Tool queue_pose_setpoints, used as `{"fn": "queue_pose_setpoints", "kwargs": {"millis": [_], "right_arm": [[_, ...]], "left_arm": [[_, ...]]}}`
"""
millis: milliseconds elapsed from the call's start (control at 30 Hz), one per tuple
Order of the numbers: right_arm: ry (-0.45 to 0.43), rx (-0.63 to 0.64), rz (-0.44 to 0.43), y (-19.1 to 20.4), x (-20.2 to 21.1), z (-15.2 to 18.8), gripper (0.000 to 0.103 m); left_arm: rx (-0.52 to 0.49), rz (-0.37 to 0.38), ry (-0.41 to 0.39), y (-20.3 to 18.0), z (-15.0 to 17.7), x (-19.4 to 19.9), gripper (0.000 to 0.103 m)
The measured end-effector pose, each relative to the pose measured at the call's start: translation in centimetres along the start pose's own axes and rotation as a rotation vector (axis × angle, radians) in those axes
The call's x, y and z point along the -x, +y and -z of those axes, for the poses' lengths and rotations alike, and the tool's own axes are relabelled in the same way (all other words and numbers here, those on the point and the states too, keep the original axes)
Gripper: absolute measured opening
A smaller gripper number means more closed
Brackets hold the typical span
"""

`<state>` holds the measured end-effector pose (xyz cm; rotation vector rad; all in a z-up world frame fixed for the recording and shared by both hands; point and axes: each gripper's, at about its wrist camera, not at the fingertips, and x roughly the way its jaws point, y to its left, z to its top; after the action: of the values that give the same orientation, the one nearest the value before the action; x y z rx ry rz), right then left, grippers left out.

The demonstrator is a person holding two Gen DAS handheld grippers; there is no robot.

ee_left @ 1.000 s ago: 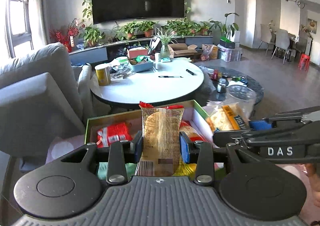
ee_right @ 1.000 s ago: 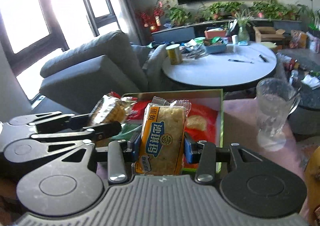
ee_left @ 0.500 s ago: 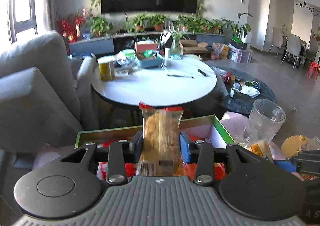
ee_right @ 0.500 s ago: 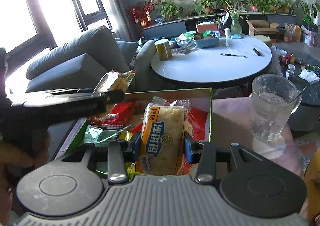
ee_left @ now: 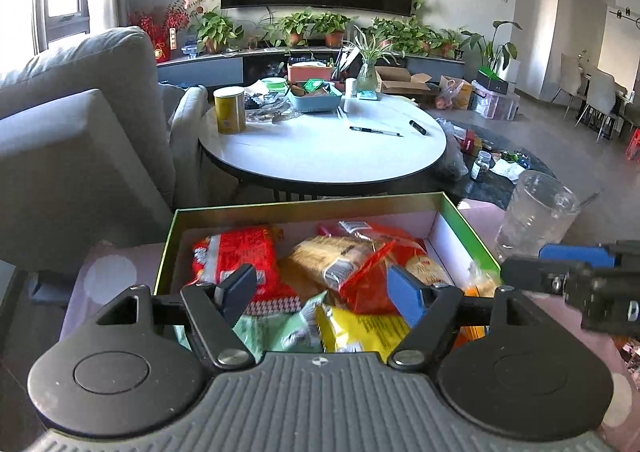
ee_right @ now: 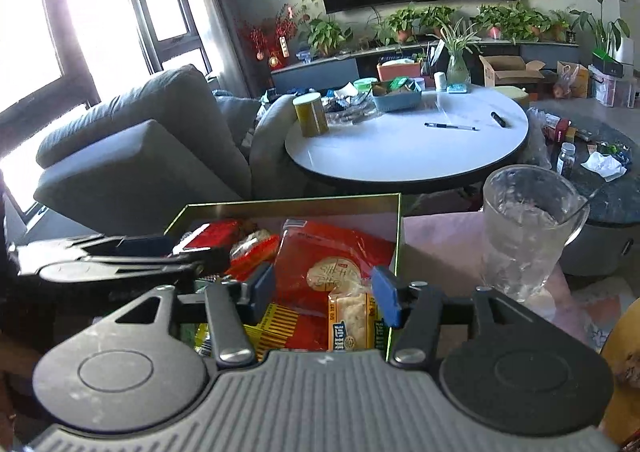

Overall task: Organize snacks
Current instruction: 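Open both grippers to drop the packs into the box, then move the left gripper to the red-and-white packet while the right approaches the brown nut-print bag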

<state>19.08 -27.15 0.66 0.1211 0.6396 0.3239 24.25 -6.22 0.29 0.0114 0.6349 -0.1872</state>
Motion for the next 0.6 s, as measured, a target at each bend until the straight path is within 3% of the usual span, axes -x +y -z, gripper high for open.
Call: {"fn": "queue_pose_setpoints", "kwargs": {"millis": [167,300,467,600], "right_arm": [[-0.01,0.006,0.02,-0.4,1.6,0.4,0.065],[0.004,-0.007,0.026,-0.9,2.8,1.2,0.065],[0.06,0.007,0.034,-1.0,4.2,4.4,0.066],[0.122,-0.007,0.09,-1.5,4.9,7.6,0.067]], "left_arm": [[0.008,0.006,-0.022,0.5,1.3,2.7,0.076],[0.011,0.008,-0.029,0.7,2.7,4.8,0.08],[-0.053,-0.01,-0.023,0.5,5.5,7.0,0.083],[-0.049,-0.006,0.002,0.8,8.0,8.4,0.085]]}}
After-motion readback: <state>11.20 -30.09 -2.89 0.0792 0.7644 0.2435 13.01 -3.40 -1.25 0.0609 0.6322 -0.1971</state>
